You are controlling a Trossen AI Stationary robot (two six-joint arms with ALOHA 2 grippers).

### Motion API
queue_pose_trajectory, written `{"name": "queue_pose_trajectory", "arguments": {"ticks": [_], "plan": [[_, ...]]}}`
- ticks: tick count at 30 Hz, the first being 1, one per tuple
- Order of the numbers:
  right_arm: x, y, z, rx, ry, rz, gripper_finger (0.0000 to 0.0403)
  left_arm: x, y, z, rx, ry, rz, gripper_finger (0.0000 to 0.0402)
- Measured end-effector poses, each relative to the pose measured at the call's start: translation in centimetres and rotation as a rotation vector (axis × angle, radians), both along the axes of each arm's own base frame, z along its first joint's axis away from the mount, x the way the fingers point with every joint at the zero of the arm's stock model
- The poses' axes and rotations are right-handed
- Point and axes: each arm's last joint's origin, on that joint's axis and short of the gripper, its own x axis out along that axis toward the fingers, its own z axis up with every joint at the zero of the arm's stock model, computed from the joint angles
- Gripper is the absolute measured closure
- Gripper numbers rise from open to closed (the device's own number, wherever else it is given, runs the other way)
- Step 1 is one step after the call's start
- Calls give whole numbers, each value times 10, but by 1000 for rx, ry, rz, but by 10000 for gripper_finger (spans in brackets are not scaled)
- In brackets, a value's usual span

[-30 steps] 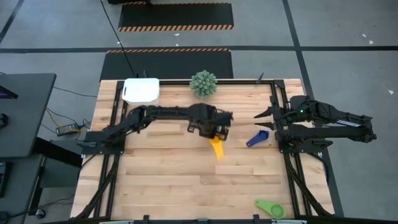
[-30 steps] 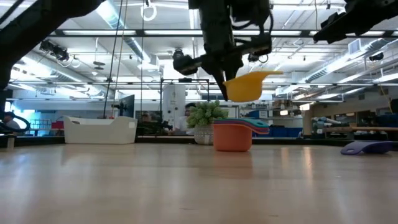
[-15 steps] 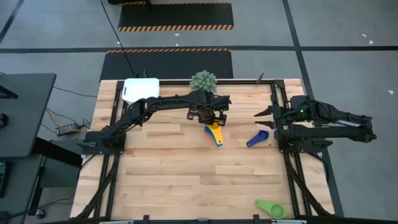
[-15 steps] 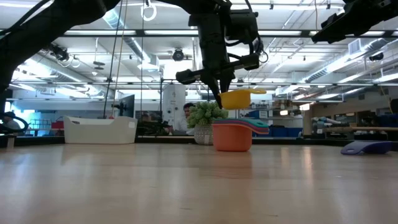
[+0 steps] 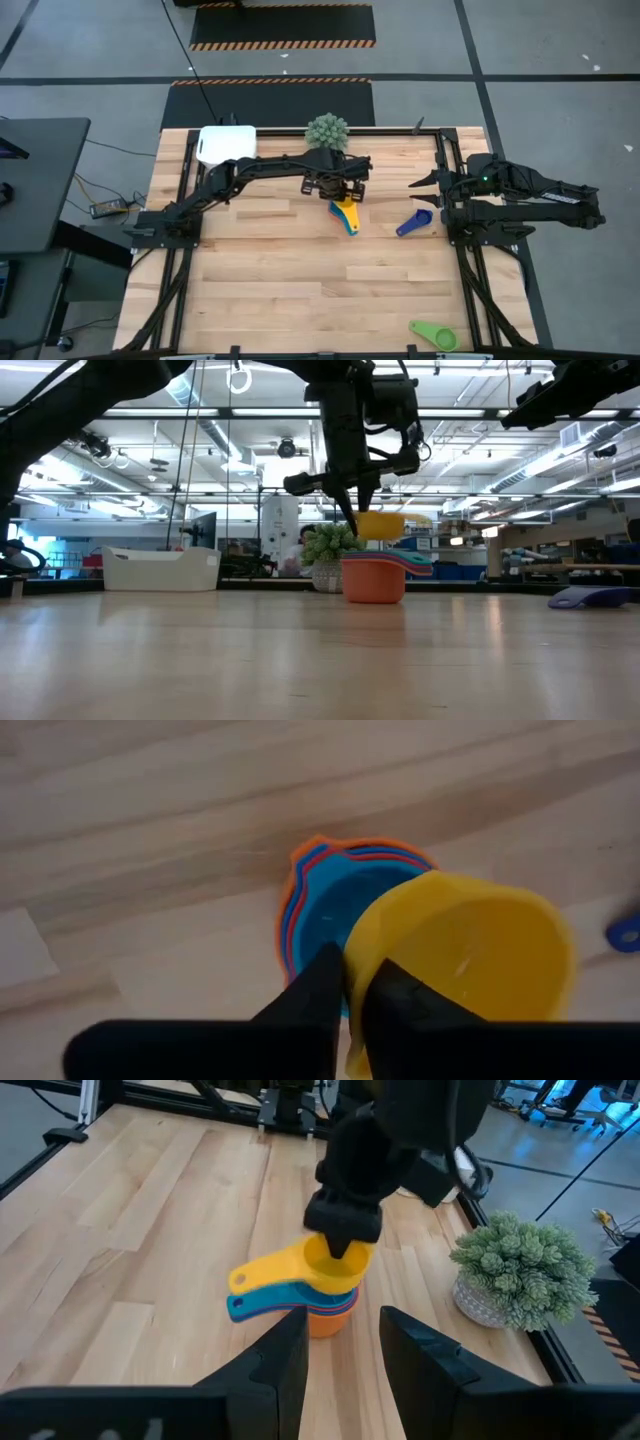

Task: Nest measuring cups in basket
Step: Stack the yellow measuring cup on top of the light blue measuring cup

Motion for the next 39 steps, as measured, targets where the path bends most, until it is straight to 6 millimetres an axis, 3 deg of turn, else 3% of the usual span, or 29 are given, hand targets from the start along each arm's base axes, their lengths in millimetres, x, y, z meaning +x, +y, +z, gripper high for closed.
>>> {"name": "queue_pose_trajectory", "arguments": {"ticks": [9,20,26,29,32,39], "plan": [[0,0,0,0,-1,0,271,3,-3,-17,-31,45,-19,329],[0,0,0,-1,-4,0,271,2,8,-16,-48,36,-119,326],[0,0,0,14,-2,-6,271,-4,4,6,-37,-3,-166,326],[5,-1,-2,92,20,-39,271,-10,-12,25,-51,-27,-208,326],[13,-2,-9,203,63,-92,271,-14,-40,35,-52,-19,-301,326],[37,-6,-28,473,199,-256,271,-13,-105,23,109,69,-468,326]]}}
